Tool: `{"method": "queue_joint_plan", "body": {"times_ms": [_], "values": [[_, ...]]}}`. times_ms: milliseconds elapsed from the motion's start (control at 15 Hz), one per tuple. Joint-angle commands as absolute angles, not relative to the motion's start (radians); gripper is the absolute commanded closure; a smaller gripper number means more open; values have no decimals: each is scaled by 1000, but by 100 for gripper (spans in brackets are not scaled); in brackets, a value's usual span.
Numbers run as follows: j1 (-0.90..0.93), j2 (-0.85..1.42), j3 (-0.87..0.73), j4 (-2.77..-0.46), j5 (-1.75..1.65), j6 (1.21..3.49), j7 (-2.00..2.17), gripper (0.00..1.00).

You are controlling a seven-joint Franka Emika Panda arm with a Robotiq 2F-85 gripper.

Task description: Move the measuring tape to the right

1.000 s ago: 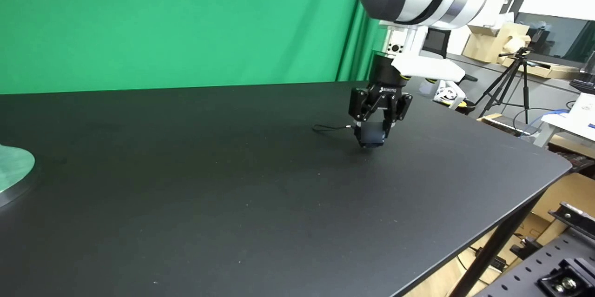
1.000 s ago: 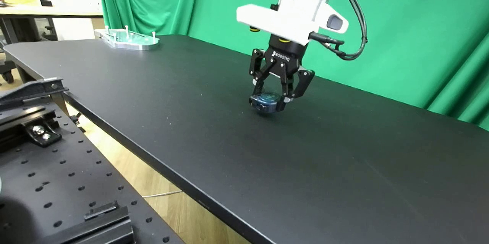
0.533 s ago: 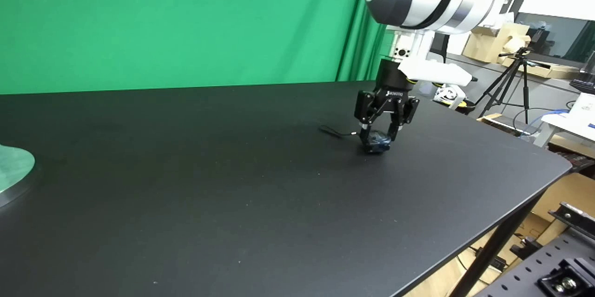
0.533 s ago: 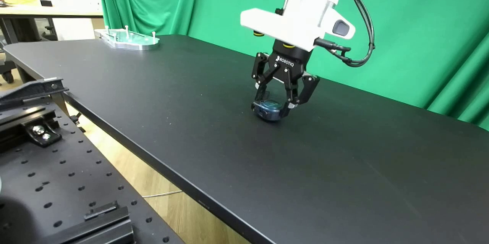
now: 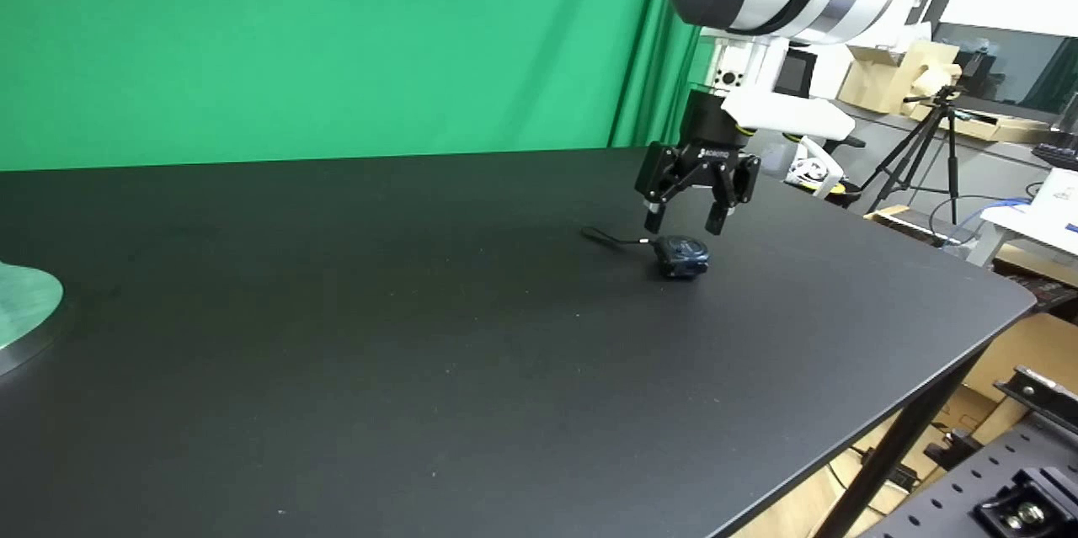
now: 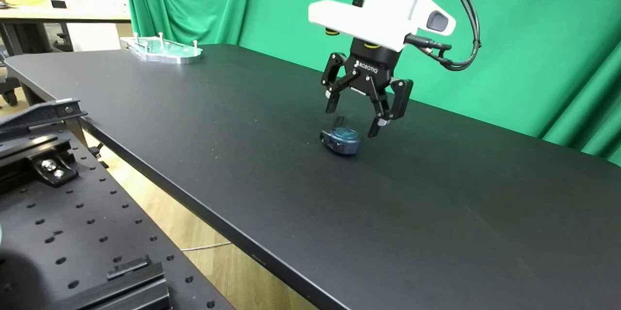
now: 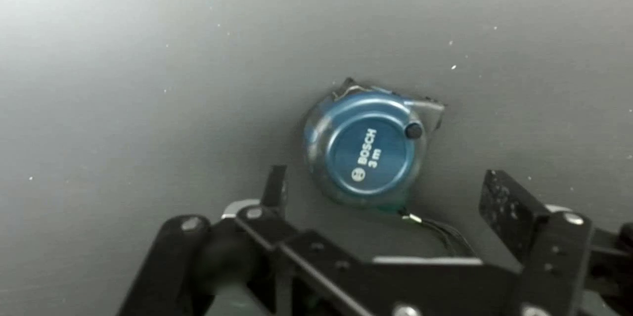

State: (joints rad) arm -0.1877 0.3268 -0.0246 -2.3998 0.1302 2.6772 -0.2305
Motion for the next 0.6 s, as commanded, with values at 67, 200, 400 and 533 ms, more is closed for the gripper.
{"method": "queue_joint_plan", "body": {"times_ms": [67,200,400,533], "values": [[-122,187,-68,-2460,33,2651,-131,0],[-94,125,-80,-2485,-28,2650,-94,0],[-71,45,-79,-2511,-101,2631,-51,0],[-68,-2,-66,-2521,-100,2599,-53,0]]}}
